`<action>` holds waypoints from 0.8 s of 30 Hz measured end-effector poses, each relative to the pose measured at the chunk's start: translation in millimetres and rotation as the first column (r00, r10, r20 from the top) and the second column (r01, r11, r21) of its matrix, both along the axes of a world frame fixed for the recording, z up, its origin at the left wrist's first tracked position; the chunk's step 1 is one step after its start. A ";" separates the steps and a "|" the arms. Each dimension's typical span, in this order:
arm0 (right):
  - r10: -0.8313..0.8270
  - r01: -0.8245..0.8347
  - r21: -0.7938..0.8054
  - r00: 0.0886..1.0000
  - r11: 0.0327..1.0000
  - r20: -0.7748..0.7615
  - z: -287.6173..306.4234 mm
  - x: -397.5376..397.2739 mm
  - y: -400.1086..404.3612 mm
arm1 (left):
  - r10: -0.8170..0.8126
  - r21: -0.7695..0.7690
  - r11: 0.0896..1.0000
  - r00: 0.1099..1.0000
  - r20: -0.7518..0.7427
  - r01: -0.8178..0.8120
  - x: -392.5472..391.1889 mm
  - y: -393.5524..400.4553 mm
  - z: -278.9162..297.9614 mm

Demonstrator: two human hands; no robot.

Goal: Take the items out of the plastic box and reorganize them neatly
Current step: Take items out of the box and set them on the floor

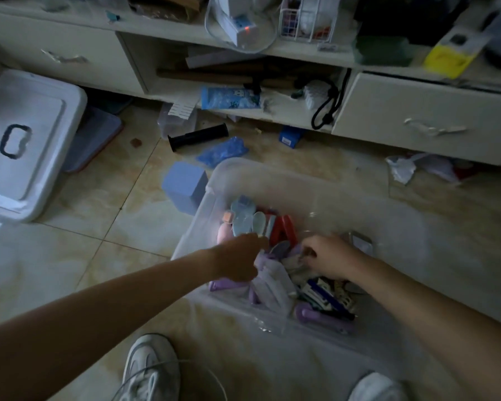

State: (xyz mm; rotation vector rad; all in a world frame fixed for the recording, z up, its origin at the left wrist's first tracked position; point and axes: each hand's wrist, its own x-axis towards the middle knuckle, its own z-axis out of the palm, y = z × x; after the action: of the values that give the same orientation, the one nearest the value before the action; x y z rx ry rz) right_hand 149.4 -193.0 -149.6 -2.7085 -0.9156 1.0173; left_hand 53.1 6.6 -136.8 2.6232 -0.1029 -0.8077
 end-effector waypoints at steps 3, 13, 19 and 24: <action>0.049 -0.042 -0.117 0.997 0.992 0.059 3.5 0.7 -23.0 | -0.153 0.046 0.986 0.978 -0.141 0.161 -17.8 -15.3 -17.1; -0.081 0.083 0.136 0.997 0.987 -0.016 -44.4 -27.0 -16.8 | -0.052 0.062 0.997 0.999 -0.006 0.052 3.8 -4.3 -37.3; -0.352 0.598 0.275 0.720 0.753 -0.598 -30.1 -14.2 1.6 | 0.470 -0.356 0.742 0.819 -0.329 -0.569 16.4 12.8 -39.2; -0.338 0.592 0.333 0.744 0.734 -0.577 -43.0 -2.9 -0.3 | 0.635 -0.450 0.453 0.633 -0.443 -0.770 19.0 10.5 -38.9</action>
State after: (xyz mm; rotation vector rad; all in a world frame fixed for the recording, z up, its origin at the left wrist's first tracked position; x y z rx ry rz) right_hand 146.5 -193.3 -192.6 -1.9433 -0.2789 1.0677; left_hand 72.1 17.1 -175.7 1.6647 0.6684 -0.5822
